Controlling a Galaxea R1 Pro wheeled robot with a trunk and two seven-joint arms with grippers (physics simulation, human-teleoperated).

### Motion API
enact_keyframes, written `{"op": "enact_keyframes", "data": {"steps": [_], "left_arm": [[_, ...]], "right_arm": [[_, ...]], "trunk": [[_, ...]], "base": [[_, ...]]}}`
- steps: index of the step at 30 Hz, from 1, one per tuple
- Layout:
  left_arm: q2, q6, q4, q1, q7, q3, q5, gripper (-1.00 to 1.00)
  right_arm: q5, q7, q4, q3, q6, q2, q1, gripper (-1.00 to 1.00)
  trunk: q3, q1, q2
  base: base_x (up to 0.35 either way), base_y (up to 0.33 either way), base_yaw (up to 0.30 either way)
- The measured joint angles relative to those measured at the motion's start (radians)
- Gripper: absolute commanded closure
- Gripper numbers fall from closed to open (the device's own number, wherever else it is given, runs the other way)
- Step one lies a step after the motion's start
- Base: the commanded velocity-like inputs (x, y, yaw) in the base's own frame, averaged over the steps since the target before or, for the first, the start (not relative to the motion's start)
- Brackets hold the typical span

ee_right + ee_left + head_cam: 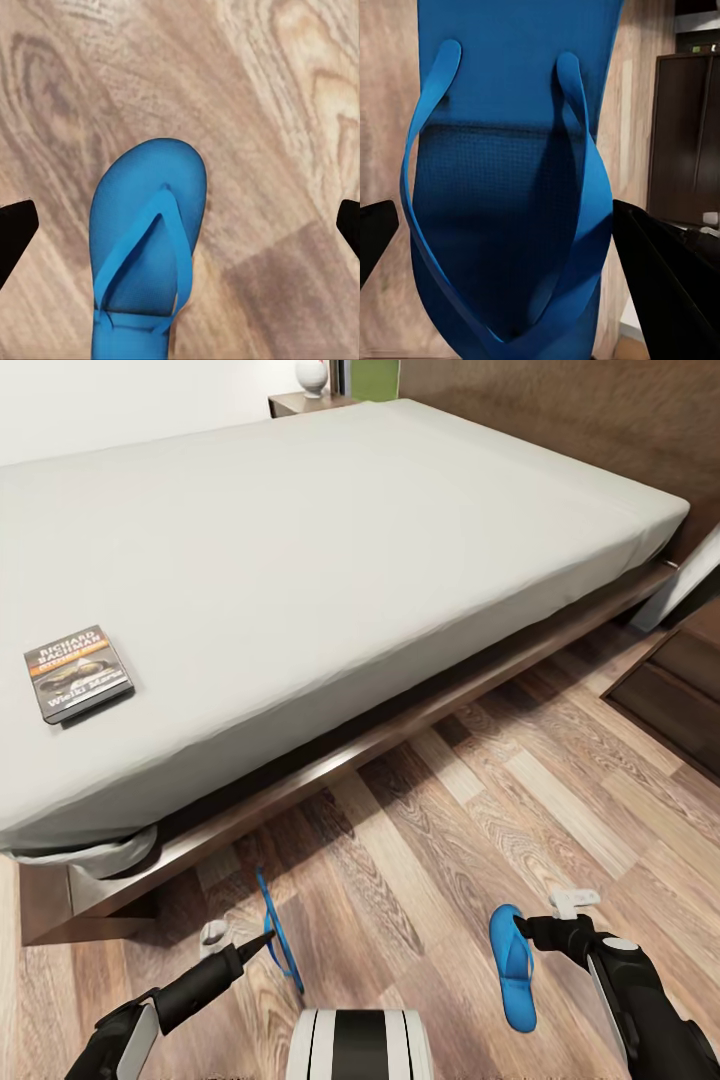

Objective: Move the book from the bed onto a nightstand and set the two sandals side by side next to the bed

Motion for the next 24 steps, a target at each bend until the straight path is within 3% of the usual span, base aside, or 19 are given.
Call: {"op": "enact_keyframes", "data": {"steps": [11,20,24], "left_arm": [[-0.001,-0.001,0.0,0.0,0.001,0.0,-0.001,1.0],[-0.001,-0.001,0.0,0.0,0.001,0.0,0.0,1.0],[0.013,0.0,0.005,0.003,-0.001,0.0,0.0,1.0]], "right_arm": [[0.0,0.001,-0.044,-0.003,0.008,-0.001,0.0,-1.0],[0.002,0.001,-0.074,-0.002,0.01,0.0,0.001,-1.0],[0.005,0.006,-0.093,-0.002,0.032,-0.02,0.011,-1.0]], "trunk": [[-0.043,0.005,-0.003],[-0.043,0.005,-0.003],[-0.043,0.005,-0.003]], "base": [[0.0,0.0,0.0],[0.0,0.0,0.0],[0.0,0.0,0.0]]}}
